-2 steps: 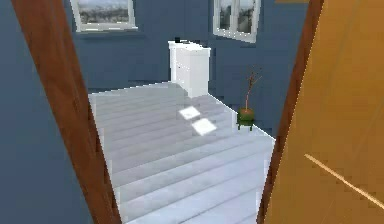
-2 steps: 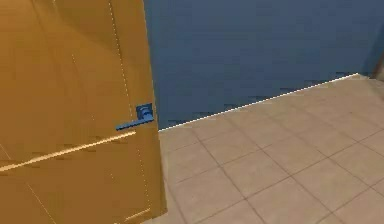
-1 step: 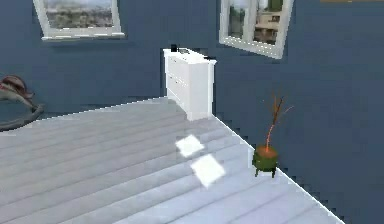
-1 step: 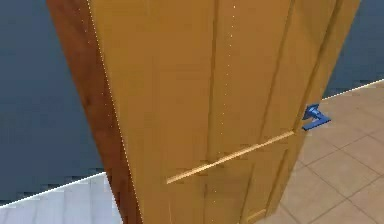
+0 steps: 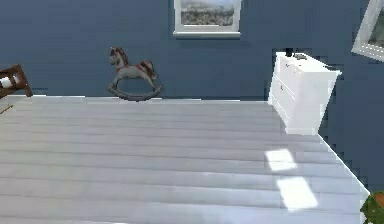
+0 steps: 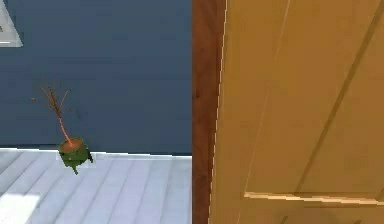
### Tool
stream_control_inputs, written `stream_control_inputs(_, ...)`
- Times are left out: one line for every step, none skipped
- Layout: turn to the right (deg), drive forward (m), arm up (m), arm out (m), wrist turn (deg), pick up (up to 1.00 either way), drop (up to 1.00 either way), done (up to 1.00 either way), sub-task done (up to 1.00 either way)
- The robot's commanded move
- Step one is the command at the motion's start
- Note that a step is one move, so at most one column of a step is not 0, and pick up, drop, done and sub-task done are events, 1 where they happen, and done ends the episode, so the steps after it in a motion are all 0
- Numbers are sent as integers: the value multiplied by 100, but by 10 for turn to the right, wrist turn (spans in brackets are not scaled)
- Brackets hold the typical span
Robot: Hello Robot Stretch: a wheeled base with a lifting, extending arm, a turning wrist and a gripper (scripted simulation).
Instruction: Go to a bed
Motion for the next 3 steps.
stream_control_inputs(0,30,0,0,0,0,0,0,0)
stream_control_inputs(-450,0,0,0,0,0,0,0,0)
stream_control_inputs(-240,0,0,0,0,0,0,0,0)
